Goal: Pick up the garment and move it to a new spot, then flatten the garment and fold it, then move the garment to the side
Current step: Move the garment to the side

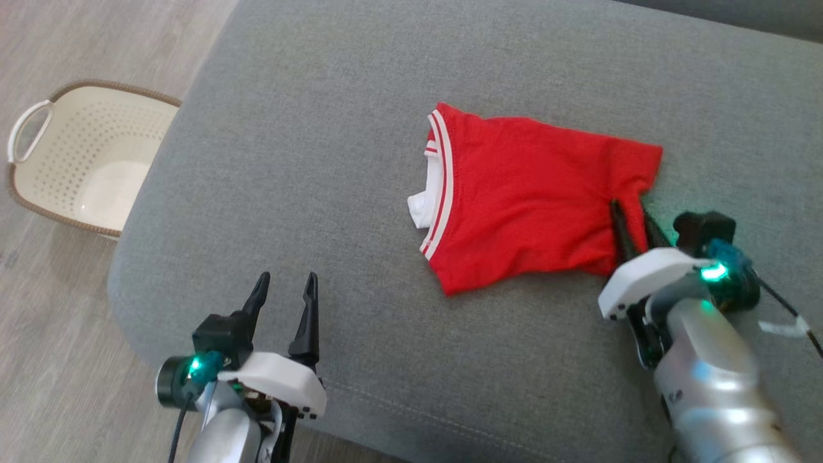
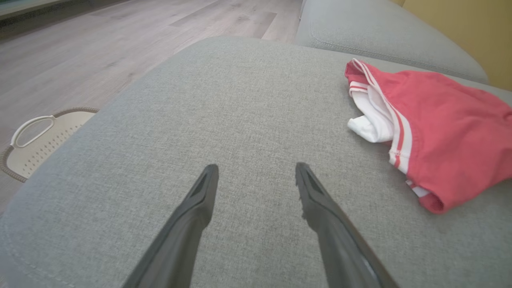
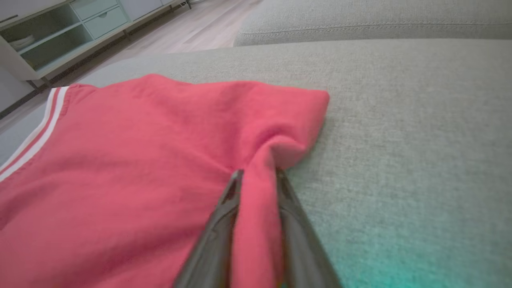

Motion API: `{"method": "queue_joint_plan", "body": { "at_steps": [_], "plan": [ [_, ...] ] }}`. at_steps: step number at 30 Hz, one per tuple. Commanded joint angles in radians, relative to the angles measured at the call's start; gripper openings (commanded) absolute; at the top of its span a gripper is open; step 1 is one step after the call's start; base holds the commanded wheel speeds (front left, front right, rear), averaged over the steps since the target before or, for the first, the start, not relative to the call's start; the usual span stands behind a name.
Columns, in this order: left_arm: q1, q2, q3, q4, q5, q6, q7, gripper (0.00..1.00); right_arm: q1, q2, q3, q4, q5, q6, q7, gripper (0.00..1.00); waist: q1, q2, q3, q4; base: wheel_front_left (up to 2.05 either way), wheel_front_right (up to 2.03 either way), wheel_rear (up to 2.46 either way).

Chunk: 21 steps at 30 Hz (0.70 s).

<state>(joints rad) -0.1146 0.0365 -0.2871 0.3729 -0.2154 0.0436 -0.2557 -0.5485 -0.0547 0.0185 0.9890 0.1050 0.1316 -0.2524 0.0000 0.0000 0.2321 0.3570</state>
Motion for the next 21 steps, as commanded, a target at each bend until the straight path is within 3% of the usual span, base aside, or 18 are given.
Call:
{"method": "queue_joint_plan", "body": {
  "at_steps": [1, 4, 9, 10, 12, 13, 21],
  "plan": [
    [-0.044, 0.014, 0.028, -0.033, -0.010, 0.005, -0.006, 1.00, -0.020, 0.005, 0.027, 0.017, 0.015, -0.001, -0.002, 0.00, 0.0000, 0.0000, 0.002, -0.014, 0.00, 0.00, 0.00],
    [-0.047, 0.014, 0.037, -0.036, -0.008, 0.003, -0.006, 1.00, -0.036, 0.005, 0.034, 0.023, 0.042, -0.001, -0.006, 0.00, 0.0000, 0.0000, -0.005, -0.063, 0.00, 0.00, 0.00],
    [-0.050, 0.014, 0.050, -0.039, 0.011, -0.004, -0.006, 1.00, -0.037, 0.005, 0.043, -0.038, 0.086, -0.001, -0.009, 0.00, 0.0000, 0.0000, -0.019, -0.214, 0.00, 0.00, 0.00],
    [-0.050, 0.014, 0.050, -0.039, 0.011, -0.004, -0.006, 1.00, -0.037, 0.005, 0.043, -0.038, 0.086, -0.001, -0.009, 0.00, 0.0000, 0.0000, -0.019, -0.214, 0.00, 0.00, 0.00],
    [-0.056, 0.014, 0.056, -0.040, 0.021, -0.011, -0.006, 1.00, -0.029, 0.005, 0.055, -0.073, 0.100, -0.001, -0.009, 0.00, 0.0000, 0.0000, -0.015, -0.289, 0.00, 0.00, 0.00],
    [-0.067, 0.014, 0.061, -0.037, 0.036, -0.021, -0.006, 1.00, -0.023, 0.005, 0.082, -0.105, 0.110, -0.001, -0.009, 0.00, 0.0000, 0.0000, -0.007, -0.365, 0.00, 0.00, 0.00],
    [-0.114, 0.014, 0.092, -0.030, 0.099, -0.057, -0.006, 1.00, -0.001, 0.005, 0.182, -0.215, 0.227, -0.001, -0.009, 0.00, 0.0000, 0.0000, 0.027, -0.657, 0.00, 0.00, 0.00]
  ]
}}
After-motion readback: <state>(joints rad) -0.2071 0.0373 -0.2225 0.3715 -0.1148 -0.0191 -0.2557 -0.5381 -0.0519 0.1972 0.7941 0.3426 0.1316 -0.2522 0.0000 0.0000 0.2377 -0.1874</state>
